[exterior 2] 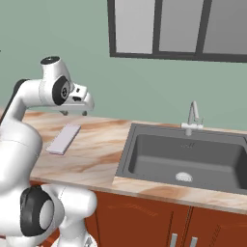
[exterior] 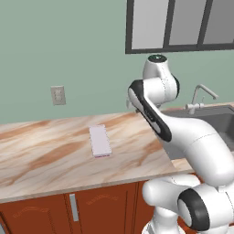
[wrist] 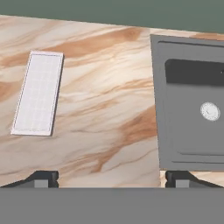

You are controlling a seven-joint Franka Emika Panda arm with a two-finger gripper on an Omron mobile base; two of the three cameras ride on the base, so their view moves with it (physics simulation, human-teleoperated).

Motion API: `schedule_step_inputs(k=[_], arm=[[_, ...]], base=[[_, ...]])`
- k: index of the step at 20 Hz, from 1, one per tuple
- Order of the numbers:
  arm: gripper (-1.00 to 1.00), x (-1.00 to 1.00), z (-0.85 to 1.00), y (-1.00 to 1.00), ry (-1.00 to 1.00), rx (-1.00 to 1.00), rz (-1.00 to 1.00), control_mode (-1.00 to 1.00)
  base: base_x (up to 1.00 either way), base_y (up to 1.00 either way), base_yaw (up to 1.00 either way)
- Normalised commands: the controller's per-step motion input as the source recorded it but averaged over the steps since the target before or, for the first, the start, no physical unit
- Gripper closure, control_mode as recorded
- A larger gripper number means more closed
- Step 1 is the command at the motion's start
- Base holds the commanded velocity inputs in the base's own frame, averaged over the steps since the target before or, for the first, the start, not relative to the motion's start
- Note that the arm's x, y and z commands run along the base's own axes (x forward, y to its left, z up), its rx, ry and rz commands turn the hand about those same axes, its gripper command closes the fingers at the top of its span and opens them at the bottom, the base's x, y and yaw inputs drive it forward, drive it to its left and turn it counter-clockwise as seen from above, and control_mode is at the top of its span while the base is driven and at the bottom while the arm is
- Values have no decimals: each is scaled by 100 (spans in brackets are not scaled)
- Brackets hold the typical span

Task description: The ice cube tray has been filled with water. Take the tray and place it in the freezer to make ice. Close the freezer door after placing the tray.

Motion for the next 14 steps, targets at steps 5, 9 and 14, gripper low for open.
schedule_step_inputs(k=[5,9,14], arm=[[-100,26,-17,5,-3,4,-15,-100],[-100,14,-9,1,0,24,-12,-100],[-100,10,-17,12,0,29,-5,-100]], base=[[0,0,0],[0,0,0],[0,0,0]])
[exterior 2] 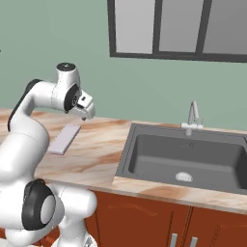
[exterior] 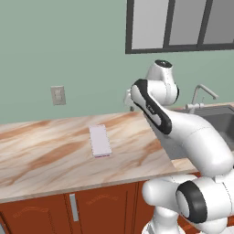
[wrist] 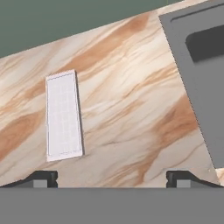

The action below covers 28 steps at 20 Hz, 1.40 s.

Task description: The ice cube tray has been filled with water. Take the tray and place it in the freezer to make ice. Close the freezer door after placing the tray.

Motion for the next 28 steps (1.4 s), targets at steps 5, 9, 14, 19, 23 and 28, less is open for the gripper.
schedule_step_inputs(k=[5,9,14,19,23,28], arm=[[-100,16,-37,31,0,7,0,-100],[-100,32,-42,44,0,0,0,-100],[-100,48,-23,32,3,0,0,-100],[-100,51,-16,8,3,-3,0,-100],[-100,19,-16,2,0,-7,-7,-100],[-100,40,-21,7,8,-5,-3,-100]], base=[[0,0,0],[0,0,0],[0,0,0],[0,0,0],[0,0,0],[0,0,0]])
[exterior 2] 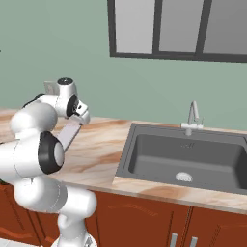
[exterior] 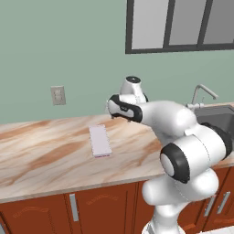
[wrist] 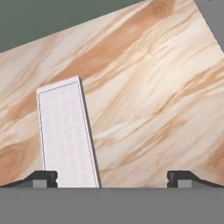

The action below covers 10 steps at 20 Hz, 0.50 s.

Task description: The ice cube tray has been filled with water. Take the tray and place it in the freezer to make ice. Close the freezer door after placing the tray.

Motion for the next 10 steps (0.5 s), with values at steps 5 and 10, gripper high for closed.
schedule_step_inputs(k=[5,10], arm=[[-100,55,-28,13,9,-5,-1,-100],[-100,55,-28,17,7,-5,-1,-100]], base=[[0,0,0],[0,0,0]])
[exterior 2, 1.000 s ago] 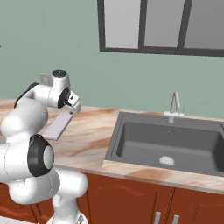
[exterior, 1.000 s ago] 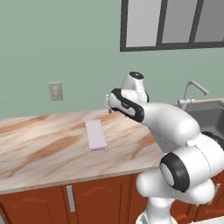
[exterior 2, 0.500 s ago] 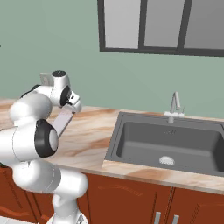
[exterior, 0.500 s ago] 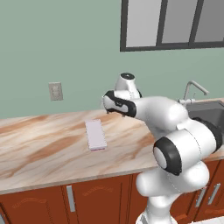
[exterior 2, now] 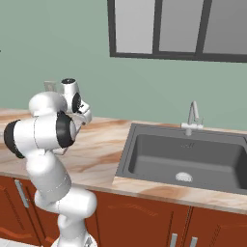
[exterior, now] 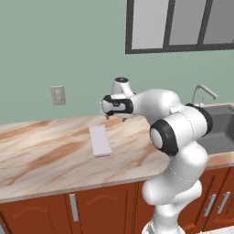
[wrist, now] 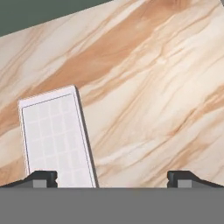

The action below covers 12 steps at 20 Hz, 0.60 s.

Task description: The ice cube tray has been filled with water. Take the tray and place it in the freezer to make ice. Close the freezer door after placing the tray.

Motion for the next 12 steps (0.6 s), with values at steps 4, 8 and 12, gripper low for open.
schedule_step_inputs(k=[4,8,12], arm=[[-100,39,-36,19,0,-6,0,-100],[-100,43,-38,13,0,-4,0,-100],[-100,48,-39,6,1,-4,0,-100]], base=[[0,0,0],[0,0,0],[0,0,0]])
